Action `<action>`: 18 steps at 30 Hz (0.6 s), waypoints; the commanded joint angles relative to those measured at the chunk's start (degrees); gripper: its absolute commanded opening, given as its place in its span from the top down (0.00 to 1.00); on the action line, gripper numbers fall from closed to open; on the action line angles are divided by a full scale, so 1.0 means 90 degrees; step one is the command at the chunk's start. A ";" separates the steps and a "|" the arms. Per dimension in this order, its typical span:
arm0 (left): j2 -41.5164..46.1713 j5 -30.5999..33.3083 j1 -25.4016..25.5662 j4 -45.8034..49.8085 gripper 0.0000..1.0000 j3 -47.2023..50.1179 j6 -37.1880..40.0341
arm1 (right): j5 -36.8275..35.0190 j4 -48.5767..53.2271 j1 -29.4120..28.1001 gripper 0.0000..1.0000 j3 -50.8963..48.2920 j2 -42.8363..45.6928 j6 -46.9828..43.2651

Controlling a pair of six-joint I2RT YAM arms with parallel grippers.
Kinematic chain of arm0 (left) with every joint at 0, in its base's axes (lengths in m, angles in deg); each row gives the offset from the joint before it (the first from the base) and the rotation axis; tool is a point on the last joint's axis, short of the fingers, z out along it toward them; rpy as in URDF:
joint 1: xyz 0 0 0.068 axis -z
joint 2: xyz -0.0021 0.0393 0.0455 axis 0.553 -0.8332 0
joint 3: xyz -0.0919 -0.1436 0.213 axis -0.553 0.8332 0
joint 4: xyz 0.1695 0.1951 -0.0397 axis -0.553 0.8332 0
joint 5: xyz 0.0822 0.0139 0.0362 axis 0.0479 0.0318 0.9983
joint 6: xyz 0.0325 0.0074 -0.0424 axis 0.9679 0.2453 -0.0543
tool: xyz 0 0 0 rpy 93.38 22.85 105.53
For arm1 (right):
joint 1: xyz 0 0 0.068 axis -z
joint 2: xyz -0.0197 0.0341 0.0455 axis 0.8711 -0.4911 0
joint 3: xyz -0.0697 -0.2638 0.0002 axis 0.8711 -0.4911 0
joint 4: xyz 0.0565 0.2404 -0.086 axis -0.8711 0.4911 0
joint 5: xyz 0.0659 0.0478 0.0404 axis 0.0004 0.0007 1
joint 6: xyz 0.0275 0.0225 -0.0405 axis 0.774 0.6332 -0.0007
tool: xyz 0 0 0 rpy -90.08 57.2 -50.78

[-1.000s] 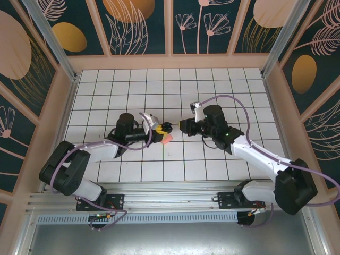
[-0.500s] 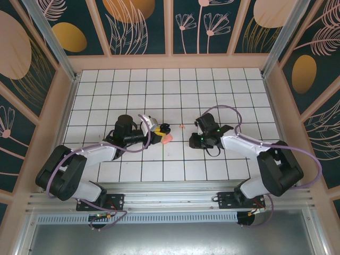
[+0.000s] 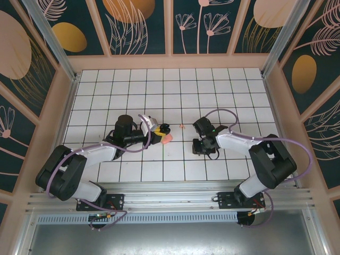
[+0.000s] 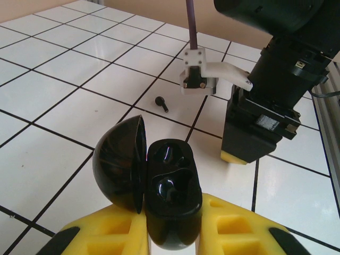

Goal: Insert wireless bluetooth earbuds into charging case

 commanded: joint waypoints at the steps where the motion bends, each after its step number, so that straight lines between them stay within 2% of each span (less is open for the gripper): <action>1: 0.0101 -0.0047 0.0042 0.0037 0.80 0.0032 0.0091 | -0.0205 0.0444 -0.0066 0.74 0.0234 -0.0114 0.0115; 6: 0.0092 -0.0021 0.0041 0.0069 0.80 0.0015 0.0106 | -0.0176 0.0695 -0.0076 0.68 0.0482 -0.0187 0.0113; 18: 0.0080 0.0006 0.0042 0.0137 0.80 0.0009 0.0137 | -0.0254 0.1340 -0.0153 0.66 0.1010 -0.0736 0.0010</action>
